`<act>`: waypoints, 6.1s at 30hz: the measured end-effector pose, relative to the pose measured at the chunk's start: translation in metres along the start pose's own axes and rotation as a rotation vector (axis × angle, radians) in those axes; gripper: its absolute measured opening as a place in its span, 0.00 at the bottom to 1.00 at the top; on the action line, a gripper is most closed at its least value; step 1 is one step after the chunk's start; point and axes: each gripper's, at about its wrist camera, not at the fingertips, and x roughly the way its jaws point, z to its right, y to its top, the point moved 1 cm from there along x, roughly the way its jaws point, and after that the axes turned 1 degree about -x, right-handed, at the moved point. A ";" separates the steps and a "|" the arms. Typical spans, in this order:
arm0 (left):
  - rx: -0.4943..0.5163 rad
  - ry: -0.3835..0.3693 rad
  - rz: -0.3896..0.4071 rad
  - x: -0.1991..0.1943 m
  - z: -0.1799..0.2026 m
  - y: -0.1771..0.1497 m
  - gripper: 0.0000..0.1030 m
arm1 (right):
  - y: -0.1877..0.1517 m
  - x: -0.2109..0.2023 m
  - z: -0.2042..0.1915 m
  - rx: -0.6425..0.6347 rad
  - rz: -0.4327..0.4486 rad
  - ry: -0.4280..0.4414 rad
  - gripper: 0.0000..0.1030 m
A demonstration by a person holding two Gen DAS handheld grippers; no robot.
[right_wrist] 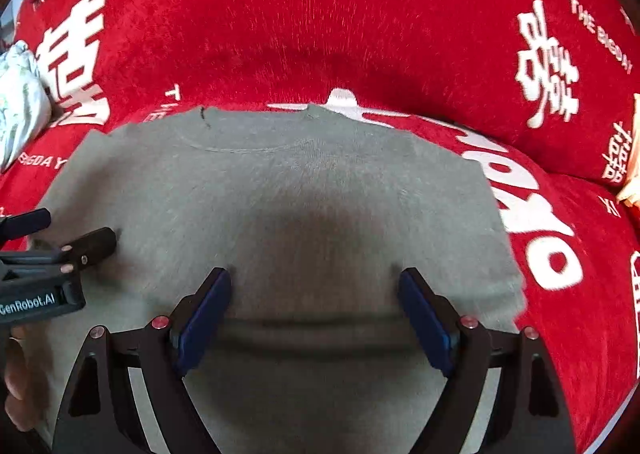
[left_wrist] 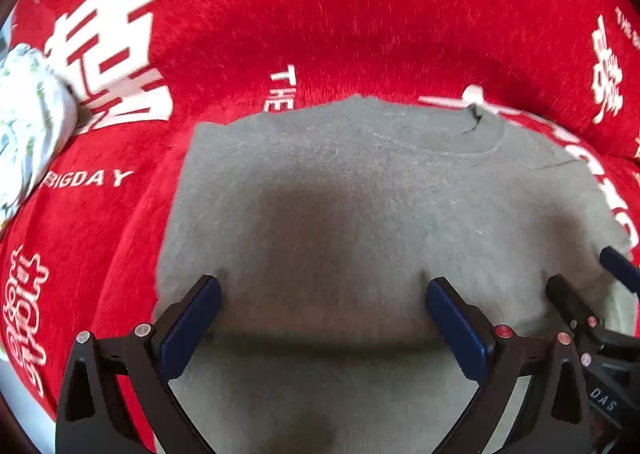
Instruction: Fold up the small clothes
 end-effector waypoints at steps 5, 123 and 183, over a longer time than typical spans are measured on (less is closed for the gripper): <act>0.082 -0.018 -0.006 -0.006 0.008 -0.046 1.00 | -0.047 -0.016 -0.008 -0.014 0.039 0.031 0.92; -0.132 -0.311 0.347 -0.219 -0.054 -0.078 0.06 | -0.090 -0.207 0.112 0.371 0.378 0.615 0.12; -0.223 -0.165 0.082 -0.035 -0.032 0.059 0.06 | 0.041 -0.015 0.116 0.428 0.066 0.380 0.12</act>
